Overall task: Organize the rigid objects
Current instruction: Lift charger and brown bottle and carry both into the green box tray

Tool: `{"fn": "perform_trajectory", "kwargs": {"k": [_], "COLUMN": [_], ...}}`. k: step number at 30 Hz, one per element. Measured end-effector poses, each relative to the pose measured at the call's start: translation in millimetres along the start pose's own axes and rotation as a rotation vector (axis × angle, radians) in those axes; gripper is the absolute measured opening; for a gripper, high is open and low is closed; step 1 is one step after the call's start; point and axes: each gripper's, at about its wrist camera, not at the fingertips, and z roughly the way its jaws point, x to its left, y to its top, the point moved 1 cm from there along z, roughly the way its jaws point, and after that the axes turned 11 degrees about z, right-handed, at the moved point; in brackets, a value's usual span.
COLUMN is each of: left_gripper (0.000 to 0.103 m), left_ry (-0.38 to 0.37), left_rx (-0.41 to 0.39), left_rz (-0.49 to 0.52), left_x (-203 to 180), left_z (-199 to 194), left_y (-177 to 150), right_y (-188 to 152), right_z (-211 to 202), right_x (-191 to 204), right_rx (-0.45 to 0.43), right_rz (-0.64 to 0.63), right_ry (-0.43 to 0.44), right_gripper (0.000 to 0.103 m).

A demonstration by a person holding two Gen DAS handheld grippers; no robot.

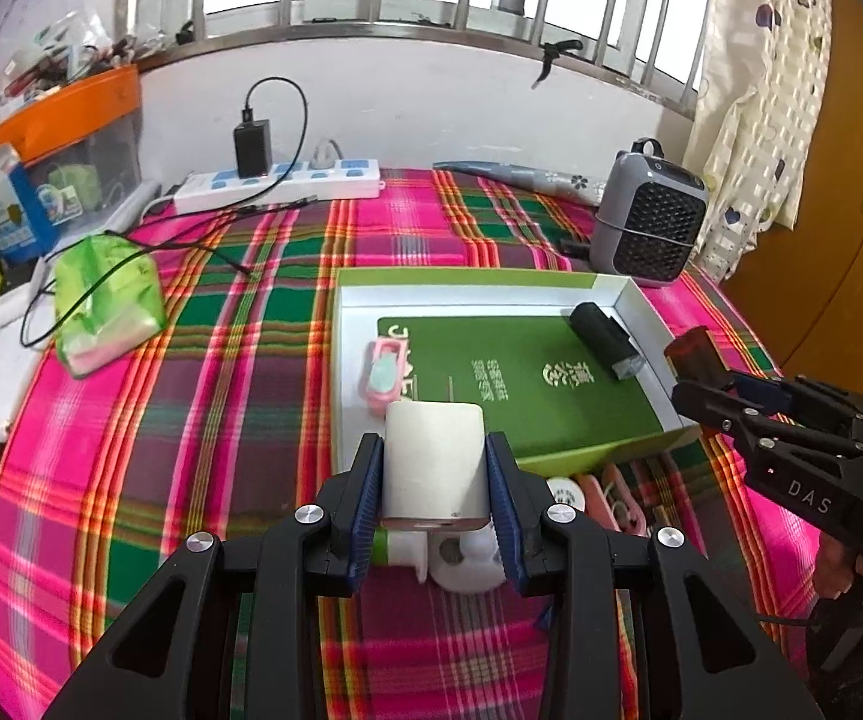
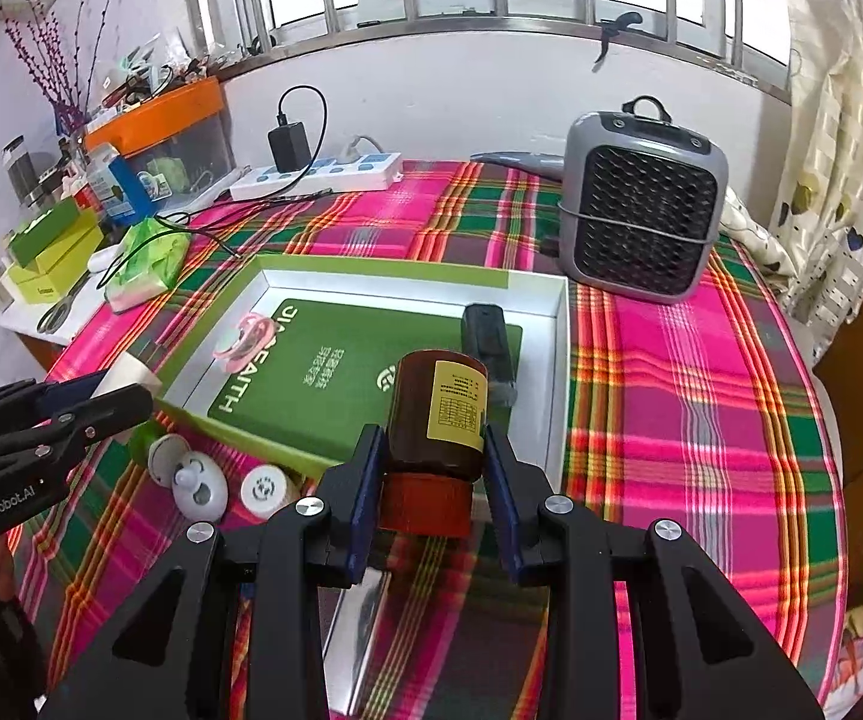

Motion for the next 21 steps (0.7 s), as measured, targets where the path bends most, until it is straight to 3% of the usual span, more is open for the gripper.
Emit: {"fn": "perform_trajectory", "kwargs": {"k": [21], "left_gripper": [0.033], "left_ry": [-0.02], "left_rx": [0.051], "left_rz": [0.038], "left_x": [-4.8], "left_z": [54.2], "left_y": [25.6], "right_y": [33.4], "right_z": [59.7], "right_x": [8.4], "right_rx": [0.072], "right_rz": [-0.047], "right_ry": [0.0], "right_gripper": [0.035]}}
